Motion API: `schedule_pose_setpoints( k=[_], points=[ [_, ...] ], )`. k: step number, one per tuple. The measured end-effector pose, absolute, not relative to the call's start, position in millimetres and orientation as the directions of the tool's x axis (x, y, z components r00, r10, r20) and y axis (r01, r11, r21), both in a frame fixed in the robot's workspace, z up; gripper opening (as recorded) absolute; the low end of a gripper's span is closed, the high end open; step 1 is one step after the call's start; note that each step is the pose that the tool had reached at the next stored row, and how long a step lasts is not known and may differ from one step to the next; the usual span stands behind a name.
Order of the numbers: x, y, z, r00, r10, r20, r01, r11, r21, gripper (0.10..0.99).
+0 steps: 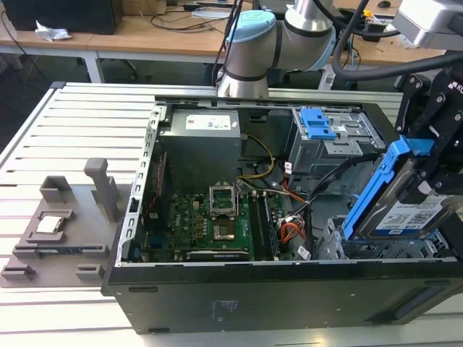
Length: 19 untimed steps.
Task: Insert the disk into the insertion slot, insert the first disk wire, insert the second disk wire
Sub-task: 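Insert the disk into the insertion slot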
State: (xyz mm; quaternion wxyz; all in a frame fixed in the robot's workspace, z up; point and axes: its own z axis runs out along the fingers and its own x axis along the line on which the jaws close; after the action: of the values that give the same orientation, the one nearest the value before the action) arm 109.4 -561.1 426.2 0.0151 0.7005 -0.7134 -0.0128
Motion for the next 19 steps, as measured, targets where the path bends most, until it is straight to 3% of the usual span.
schedule_pose_setpoints(
  k=[19],
  points=[
    [104, -556, 436, -0.018, -1.000, 0.005, -0.999, 0.018, 0.038, 0.361]
  ],
)
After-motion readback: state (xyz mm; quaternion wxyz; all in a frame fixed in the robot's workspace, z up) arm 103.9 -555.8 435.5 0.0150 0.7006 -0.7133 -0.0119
